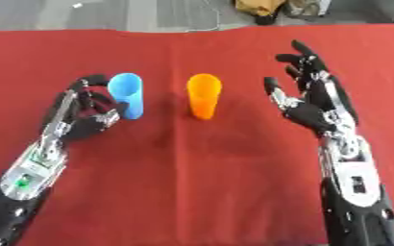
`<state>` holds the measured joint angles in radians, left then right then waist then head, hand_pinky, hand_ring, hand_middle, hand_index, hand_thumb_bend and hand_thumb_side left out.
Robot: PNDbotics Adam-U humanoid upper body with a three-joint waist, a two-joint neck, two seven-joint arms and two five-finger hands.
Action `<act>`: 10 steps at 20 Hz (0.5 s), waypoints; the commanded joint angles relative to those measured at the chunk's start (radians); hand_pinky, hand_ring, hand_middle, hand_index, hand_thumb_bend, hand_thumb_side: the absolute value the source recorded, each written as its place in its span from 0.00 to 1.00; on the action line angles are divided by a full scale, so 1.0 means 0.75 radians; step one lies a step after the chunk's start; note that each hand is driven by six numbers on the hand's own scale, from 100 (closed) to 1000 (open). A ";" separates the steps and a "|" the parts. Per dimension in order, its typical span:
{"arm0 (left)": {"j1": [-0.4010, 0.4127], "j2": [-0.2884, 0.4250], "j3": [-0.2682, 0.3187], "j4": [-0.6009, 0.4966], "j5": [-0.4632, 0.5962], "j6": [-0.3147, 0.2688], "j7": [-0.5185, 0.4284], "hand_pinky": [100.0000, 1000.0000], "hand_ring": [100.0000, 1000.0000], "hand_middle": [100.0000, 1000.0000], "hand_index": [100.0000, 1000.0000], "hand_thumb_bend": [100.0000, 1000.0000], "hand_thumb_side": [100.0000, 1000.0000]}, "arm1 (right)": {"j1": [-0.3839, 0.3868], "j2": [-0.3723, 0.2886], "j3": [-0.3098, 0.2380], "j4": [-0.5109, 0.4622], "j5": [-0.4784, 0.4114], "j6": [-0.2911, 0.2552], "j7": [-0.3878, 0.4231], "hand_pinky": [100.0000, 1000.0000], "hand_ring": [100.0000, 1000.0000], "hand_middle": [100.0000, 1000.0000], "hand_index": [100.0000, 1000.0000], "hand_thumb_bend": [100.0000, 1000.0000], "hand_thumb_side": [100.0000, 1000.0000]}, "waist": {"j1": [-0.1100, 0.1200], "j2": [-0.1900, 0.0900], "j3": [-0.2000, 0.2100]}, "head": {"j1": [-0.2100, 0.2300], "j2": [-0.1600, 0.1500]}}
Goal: Pour the contents of one cup into another cup.
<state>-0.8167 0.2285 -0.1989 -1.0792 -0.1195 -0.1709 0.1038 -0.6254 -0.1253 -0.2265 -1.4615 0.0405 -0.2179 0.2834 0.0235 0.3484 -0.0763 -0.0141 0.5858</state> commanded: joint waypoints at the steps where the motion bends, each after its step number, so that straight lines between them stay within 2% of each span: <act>1: -0.042 0.019 0.000 0.009 0.005 -0.002 -0.015 0.40 0.52 0.69 0.81 0.48 0.20 | -0.026 -0.005 0.006 -0.029 -0.011 -0.004 0.009 1.00 1.00 0.75 0.98 0.23 0.09 | -0.003 -0.020 -0.005 | 0.006 -0.020; 10: -0.099 0.025 -0.008 0.039 0.025 -0.002 -0.032 0.40 0.52 0.69 0.81 0.47 0.19 | -0.035 0.003 0.016 -0.029 -0.011 -0.008 0.022 1.00 1.00 0.75 0.98 0.23 0.10 | -0.002 -0.007 -0.031 | 0.020 -0.033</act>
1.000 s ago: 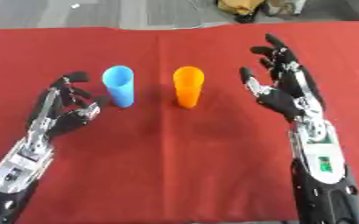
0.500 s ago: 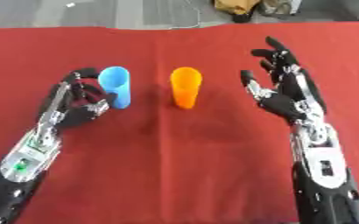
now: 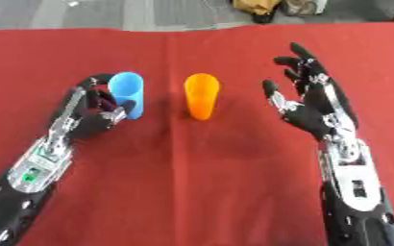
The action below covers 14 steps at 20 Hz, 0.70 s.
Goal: Pour the contents of one cup into another cup.
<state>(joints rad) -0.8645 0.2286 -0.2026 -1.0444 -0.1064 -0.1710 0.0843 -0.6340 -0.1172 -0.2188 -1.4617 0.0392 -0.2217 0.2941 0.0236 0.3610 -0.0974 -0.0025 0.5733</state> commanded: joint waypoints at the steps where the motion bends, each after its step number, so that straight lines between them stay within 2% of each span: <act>1: -0.042 0.026 -0.003 -0.003 0.006 -0.002 -0.007 0.40 0.52 0.69 0.81 0.47 0.19 | -0.025 -0.007 0.007 -0.029 -0.009 -0.004 0.009 1.00 1.00 0.75 0.98 0.23 0.10 | -0.002 -0.022 -0.006 | 0.006 -0.018; 7: -0.067 0.031 -0.011 0.001 -0.010 -0.004 -0.006 0.41 0.54 0.70 0.81 0.49 0.19 | -0.030 -0.005 0.008 -0.027 -0.009 -0.006 0.012 1.00 1.00 0.75 0.98 0.23 0.10 | -0.004 -0.018 -0.017 | 0.009 -0.027; 14: -0.065 0.040 -0.028 -0.045 -0.033 0.028 -0.058 0.44 0.56 0.72 0.83 0.61 0.23 | -0.031 -0.005 0.009 -0.028 -0.008 -0.005 0.014 1.00 1.00 0.75 0.98 0.22 0.10 | 0.000 -0.021 -0.018 | 0.007 -0.031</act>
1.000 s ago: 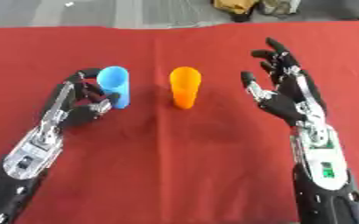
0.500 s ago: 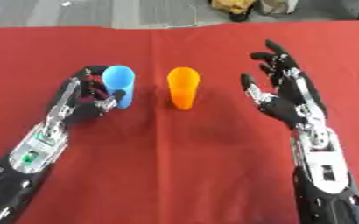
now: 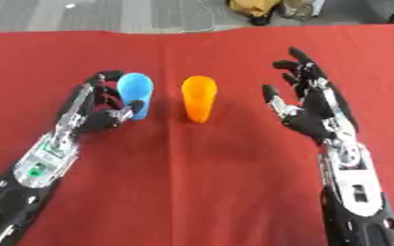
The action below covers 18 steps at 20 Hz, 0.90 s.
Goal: Pour the contents of one cup into another cup.
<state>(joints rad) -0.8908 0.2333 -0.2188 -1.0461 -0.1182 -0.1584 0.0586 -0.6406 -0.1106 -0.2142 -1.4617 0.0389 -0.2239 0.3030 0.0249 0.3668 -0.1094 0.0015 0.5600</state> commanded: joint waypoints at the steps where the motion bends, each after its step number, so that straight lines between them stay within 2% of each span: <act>1: -0.029 0.036 -0.009 -0.051 -0.024 0.019 -0.037 0.44 0.56 0.72 0.83 0.63 0.23 | -0.022 -0.015 0.002 -0.028 -0.007 -0.002 0.002 1.00 1.00 0.75 0.98 0.22 0.10 | -0.001 -0.029 -0.001 | 0.001 -0.014; 11: -0.019 0.038 -0.020 -0.085 -0.025 0.053 -0.170 0.46 0.57 0.72 0.84 0.68 0.28 | -0.021 -0.014 0.002 -0.028 -0.007 -0.001 0.005 1.00 1.00 0.75 0.98 0.22 0.10 | -0.001 -0.027 -0.003 | 0.003 -0.019; 18: -0.021 0.034 -0.026 -0.066 -0.059 0.032 -0.163 0.49 0.60 0.74 0.84 0.68 0.28 | -0.020 -0.014 0.002 -0.027 -0.008 -0.002 0.007 1.00 1.00 0.75 0.98 0.22 0.10 | -0.003 -0.025 -0.002 | 0.004 -0.020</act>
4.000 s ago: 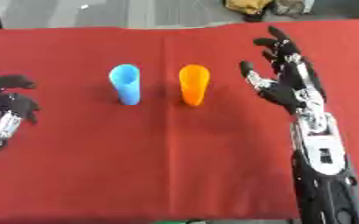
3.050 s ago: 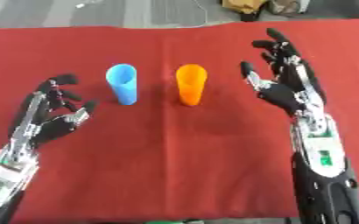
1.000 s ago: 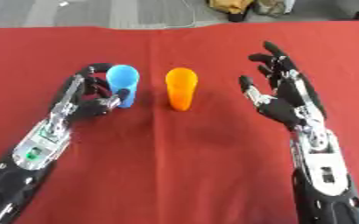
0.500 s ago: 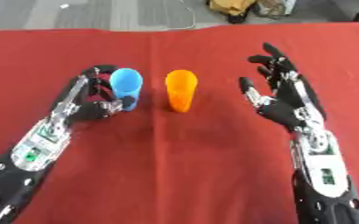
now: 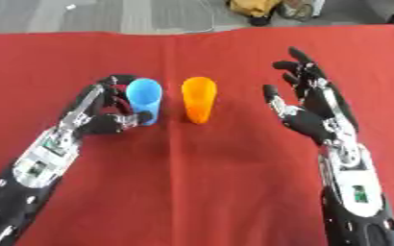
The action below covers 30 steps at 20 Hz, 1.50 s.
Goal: Pour the contents of one cup into another cup.
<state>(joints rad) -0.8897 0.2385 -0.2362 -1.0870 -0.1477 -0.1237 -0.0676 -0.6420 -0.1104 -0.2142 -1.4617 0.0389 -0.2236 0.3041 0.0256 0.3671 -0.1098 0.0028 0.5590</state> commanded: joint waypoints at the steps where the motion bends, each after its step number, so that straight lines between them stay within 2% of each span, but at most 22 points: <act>1: -0.023 0.027 -0.006 -0.008 -0.031 -0.021 0.007 0.50 0.60 0.75 0.85 0.67 0.27 | -0.018 -0.014 0.002 -0.027 -0.008 -0.002 0.006 1.00 1.00 0.75 0.98 0.22 0.10 | -0.005 -0.025 -0.002 | 0.002 -0.019; 9: -0.044 0.014 -0.013 0.040 -0.130 -0.068 0.041 0.50 0.60 0.74 0.85 0.61 0.23 | -0.019 -0.012 0.003 -0.023 -0.009 -0.004 0.009 1.00 1.00 0.75 0.98 0.22 0.10 | -0.010 -0.022 -0.008 | 0.007 -0.025; 18: -0.079 -0.005 -0.020 0.072 -0.126 -0.116 0.049 0.46 0.56 0.70 0.83 0.54 0.19 | -0.022 -0.009 0.005 -0.021 -0.009 -0.006 0.013 1.00 1.00 0.75 0.98 0.21 0.10 | -0.014 -0.016 -0.017 | 0.014 -0.028; 24: -0.074 -0.011 -0.035 0.071 -0.125 -0.143 -0.007 0.37 0.46 0.58 0.80 0.41 0.09 | -0.021 -0.007 0.006 -0.022 -0.006 -0.004 0.016 1.00 1.00 0.75 0.98 0.21 0.10 | -0.012 -0.018 -0.016 | 0.013 -0.028; 26: -0.072 -0.013 -0.035 0.073 -0.126 -0.152 -0.021 0.34 0.42 0.53 0.78 0.35 0.03 | -0.020 -0.006 0.006 -0.022 -0.005 -0.003 0.018 1.00 1.00 0.74 0.98 0.21 0.10 | -0.013 -0.019 -0.016 | 0.013 -0.028; 30: -0.071 -0.016 -0.035 0.077 -0.120 -0.165 -0.040 0.30 0.38 0.48 0.78 0.27 0.00 | -0.021 -0.005 0.006 -0.022 -0.004 -0.002 0.020 1.00 1.00 0.74 0.98 0.20 0.10 | -0.014 -0.019 -0.016 | 0.013 -0.029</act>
<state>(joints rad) -0.9271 0.2274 -0.2602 -1.0252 -0.2386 -0.2443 -0.0890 -0.6422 -0.1085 -0.2128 -1.4617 0.0377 -0.2249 0.3158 0.0174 0.3742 -0.1222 0.0109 0.5503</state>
